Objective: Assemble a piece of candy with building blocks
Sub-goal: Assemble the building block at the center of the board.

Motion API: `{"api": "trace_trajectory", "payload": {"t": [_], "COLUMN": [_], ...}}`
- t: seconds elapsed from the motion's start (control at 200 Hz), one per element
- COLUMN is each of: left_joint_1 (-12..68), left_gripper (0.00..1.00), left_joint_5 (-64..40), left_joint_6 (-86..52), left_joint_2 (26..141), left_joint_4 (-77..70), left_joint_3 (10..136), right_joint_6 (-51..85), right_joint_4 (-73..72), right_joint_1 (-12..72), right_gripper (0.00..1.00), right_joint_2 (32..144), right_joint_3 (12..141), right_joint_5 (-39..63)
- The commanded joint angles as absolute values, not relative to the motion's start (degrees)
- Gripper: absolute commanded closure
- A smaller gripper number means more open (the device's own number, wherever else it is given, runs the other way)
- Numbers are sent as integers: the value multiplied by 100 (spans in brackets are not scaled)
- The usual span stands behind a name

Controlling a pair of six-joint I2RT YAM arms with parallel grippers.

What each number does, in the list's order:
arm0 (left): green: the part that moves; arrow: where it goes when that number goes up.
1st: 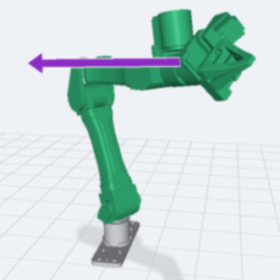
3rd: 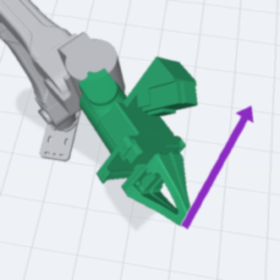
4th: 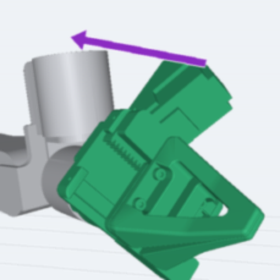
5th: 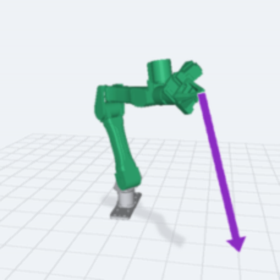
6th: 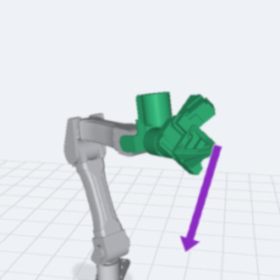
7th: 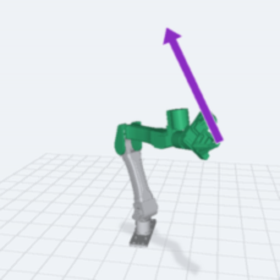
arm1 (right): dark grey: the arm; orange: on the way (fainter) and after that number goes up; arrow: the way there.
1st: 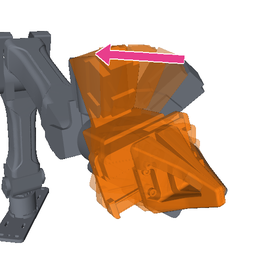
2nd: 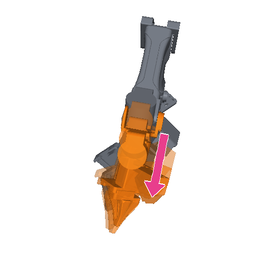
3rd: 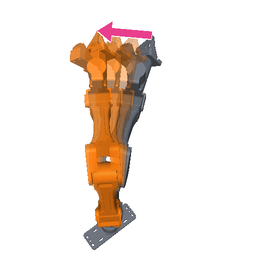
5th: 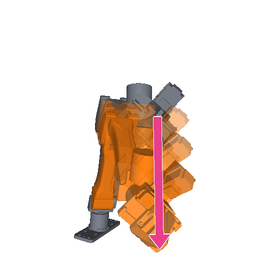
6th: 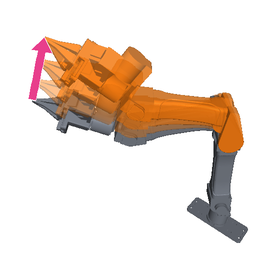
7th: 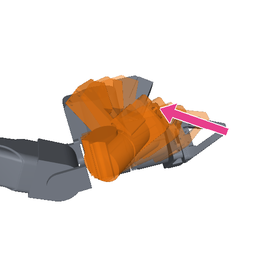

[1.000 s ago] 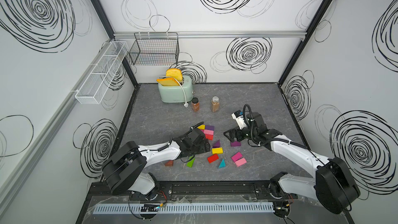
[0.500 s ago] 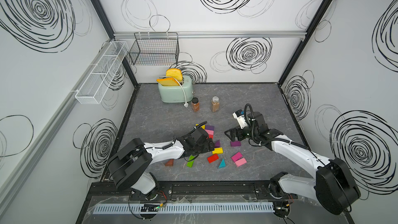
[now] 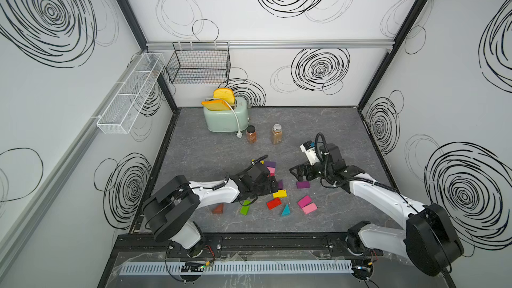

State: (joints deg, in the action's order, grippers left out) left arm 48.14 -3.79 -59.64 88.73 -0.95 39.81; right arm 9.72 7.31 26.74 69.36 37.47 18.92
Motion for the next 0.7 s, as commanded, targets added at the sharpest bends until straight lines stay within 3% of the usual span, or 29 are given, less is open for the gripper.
{"api": "trace_trajectory", "payload": {"t": [0.0, 0.695], "left_joint_1": [4746, 4615], "left_gripper": [6, 6], "left_joint_5": [-239, -46], "left_joint_6": [-5945, -5581], "left_joint_2": [8864, 8965], "left_joint_4": [0, 182], "left_joint_3": [3998, 4164], "right_joint_6": [853, 853], "right_joint_4": [844, 818], "right_joint_1": [2652, 2652], "right_gripper": [1, 1], "right_joint_2": [6873, 7027], "right_joint_3": [3780, 3823], "right_joint_5": [1879, 1847]}}
